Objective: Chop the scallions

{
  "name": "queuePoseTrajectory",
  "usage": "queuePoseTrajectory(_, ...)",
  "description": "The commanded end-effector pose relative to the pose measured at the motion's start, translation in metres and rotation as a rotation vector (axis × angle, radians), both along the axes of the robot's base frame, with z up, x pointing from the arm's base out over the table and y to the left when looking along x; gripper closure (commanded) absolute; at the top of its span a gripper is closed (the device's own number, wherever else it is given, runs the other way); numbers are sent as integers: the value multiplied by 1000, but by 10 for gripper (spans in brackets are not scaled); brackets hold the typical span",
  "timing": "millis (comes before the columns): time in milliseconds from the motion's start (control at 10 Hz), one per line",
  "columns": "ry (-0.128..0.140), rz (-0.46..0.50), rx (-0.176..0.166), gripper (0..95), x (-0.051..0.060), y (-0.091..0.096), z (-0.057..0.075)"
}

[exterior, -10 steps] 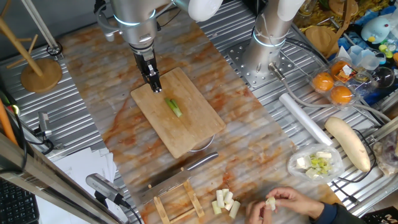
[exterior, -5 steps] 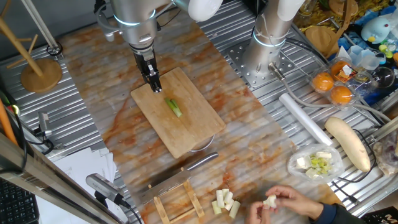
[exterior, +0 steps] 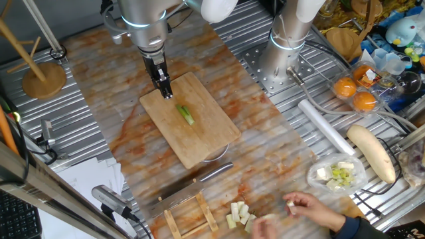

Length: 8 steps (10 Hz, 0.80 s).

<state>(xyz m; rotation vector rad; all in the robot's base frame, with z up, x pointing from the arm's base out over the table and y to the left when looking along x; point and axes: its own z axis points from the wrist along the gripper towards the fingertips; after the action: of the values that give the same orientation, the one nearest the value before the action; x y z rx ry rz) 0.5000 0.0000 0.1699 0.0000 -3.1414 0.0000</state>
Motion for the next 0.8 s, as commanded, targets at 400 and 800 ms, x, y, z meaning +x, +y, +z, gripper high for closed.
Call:
queuePoseTrajectory(400,-6,-18,6,950,0,0,0)
queuePoseTrajectory(800,-8,-22,7,950,1,2,-1)
